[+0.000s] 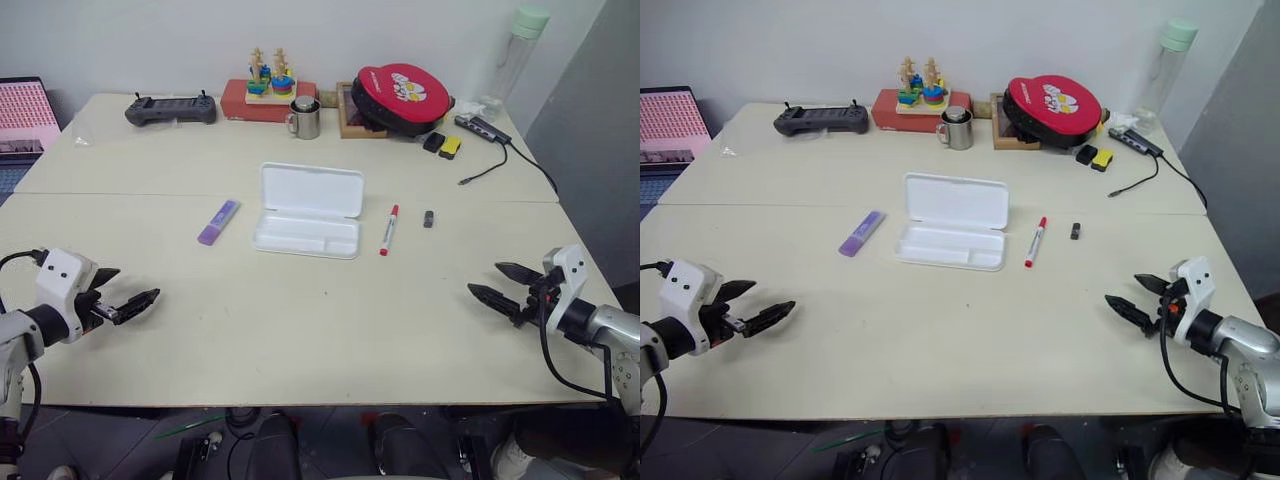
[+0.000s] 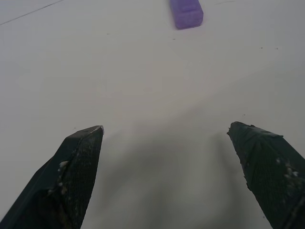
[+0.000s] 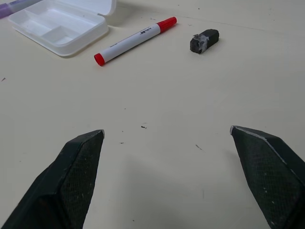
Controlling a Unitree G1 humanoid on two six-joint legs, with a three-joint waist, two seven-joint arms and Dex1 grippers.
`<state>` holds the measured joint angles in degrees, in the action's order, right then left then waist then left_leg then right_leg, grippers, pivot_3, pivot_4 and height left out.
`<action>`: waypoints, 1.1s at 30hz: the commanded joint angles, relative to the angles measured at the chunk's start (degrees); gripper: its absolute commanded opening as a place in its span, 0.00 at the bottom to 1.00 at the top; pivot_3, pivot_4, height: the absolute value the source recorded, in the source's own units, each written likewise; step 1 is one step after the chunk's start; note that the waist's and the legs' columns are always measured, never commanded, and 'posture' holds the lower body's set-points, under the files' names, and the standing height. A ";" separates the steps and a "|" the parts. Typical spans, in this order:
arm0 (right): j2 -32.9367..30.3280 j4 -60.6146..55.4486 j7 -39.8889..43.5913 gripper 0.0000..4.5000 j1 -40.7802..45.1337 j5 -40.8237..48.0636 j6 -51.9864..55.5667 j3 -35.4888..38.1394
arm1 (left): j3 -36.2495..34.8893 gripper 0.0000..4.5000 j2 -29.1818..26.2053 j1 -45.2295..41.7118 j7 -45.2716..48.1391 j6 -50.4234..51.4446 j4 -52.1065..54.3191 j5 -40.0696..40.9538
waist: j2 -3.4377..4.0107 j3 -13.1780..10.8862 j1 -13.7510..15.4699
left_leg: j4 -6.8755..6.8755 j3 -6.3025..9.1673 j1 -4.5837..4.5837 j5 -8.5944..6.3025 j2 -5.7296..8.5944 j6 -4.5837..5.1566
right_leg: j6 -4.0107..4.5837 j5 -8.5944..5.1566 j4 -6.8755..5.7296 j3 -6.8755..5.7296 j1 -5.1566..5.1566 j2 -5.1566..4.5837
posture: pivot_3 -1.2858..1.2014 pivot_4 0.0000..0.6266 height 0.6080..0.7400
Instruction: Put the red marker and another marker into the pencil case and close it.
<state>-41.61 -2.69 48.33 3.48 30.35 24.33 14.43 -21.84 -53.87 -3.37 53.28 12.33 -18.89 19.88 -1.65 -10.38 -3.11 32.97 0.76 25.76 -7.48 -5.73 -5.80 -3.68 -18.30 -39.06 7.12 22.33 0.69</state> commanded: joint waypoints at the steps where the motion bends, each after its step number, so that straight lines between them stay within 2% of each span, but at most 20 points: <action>1: -0.22 -2.15 0.41 0.99 -0.16 0.19 -0.02 0.97 | 0.02 1.00 -1.07 -0.24 1.07 -0.16 0.24 -0.65 | 0.00 0.00 0.00 | -0.03 0.01 0.00 0.00 0.00 0.00 | 0.00 0.00 0.00 -0.02 0.00 0.00 | 0.52 0.24 1.00; 11: -0.09 -3.78 0.03 0.99 -0.64 0.56 0.80 1.40 | 2.97 1.00 0.01 -3.27 2.40 -0.05 0.09 -1.51 | 0.00 0.00 0.03 | -0.06 0.04 -0.01 0.00 -0.01 -0.01 | -0.11 0.05 -0.01 -0.07 -0.02 0.01 | 0.52 0.24 1.00; 33: 0.46 -5.25 0.27 0.99 0.77 0.86 1.67 0.82 | 3.71 1.00 2.16 -4.22 3.28 0.85 1.42 -0.69 | 0.00 0.00 0.09 | 0.01 0.04 -0.02 0.01 -0.01 -0.01 | -0.14 0.10 -0.06 -0.07 -0.05 0.02 | 0.52 0.24 1.00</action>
<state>-40.55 -5.20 48.33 3.27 30.37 25.78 14.44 -17.30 -51.55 -7.46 55.91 13.20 -19.58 18.03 -1.65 -10.38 -3.02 32.98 0.80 25.74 -7.47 -5.74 -5.80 -3.81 -18.19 -39.12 7.05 22.28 0.70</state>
